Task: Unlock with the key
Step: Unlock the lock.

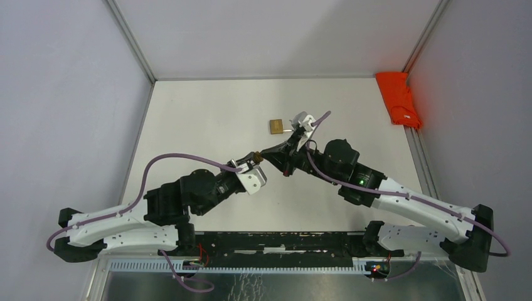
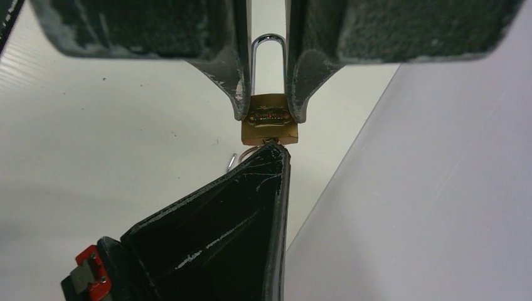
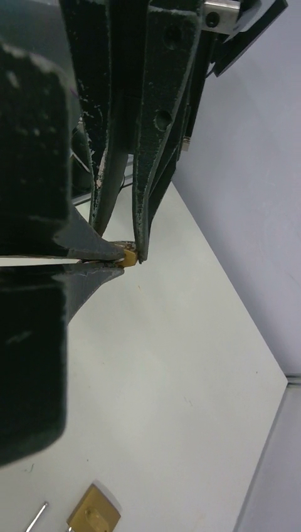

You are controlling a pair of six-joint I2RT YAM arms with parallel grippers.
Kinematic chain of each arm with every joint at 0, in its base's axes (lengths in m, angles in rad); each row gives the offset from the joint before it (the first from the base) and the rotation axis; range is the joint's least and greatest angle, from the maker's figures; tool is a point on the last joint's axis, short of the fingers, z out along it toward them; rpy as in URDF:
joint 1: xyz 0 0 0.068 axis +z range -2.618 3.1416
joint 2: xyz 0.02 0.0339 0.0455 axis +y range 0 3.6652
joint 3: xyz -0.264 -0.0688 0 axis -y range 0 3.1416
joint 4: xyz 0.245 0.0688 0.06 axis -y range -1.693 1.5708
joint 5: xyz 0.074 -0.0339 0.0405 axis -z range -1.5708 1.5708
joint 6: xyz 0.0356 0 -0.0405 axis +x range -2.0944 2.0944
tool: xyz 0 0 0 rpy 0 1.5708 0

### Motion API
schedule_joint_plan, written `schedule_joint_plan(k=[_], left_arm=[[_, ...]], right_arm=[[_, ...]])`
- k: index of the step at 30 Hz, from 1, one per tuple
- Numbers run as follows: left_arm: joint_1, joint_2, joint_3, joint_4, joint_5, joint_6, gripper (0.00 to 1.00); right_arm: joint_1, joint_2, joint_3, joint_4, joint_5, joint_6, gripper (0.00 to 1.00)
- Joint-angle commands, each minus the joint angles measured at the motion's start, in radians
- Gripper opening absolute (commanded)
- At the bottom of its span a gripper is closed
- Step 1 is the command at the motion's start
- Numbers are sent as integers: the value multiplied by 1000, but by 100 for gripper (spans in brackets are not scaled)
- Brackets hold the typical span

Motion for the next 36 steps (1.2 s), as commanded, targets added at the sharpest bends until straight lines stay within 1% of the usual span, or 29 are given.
schedule_joint_plan(k=[1, 6, 11, 19, 25, 28, 32, 36], left_arm=[[-2, 1, -18, 160, -38, 11, 2], [-3, 25, -53, 257, -115, 50, 2], [-2, 46, -81, 350, -184, 88, 2], [-3, 88, -99, 431, -270, 142, 2], [-3, 105, -118, 504, -291, 137, 2], [-3, 115, -115, 516, -293, 138, 2], [-3, 119, -118, 521, -291, 132, 2], [-3, 113, -115, 521, -291, 126, 2]], right_arm=[[11, 46, 99, -43, -52, 109, 0], [12, 105, 209, -192, -22, 173, 0], [11, 134, 259, -273, 24, 220, 0], [10, 166, 313, -378, 130, 332, 0], [10, 171, 309, -397, 176, 408, 0], [10, 168, 300, -403, 195, 457, 0], [11, 144, 247, -359, 217, 521, 0], [10, 150, 236, -344, 201, 553, 0]])
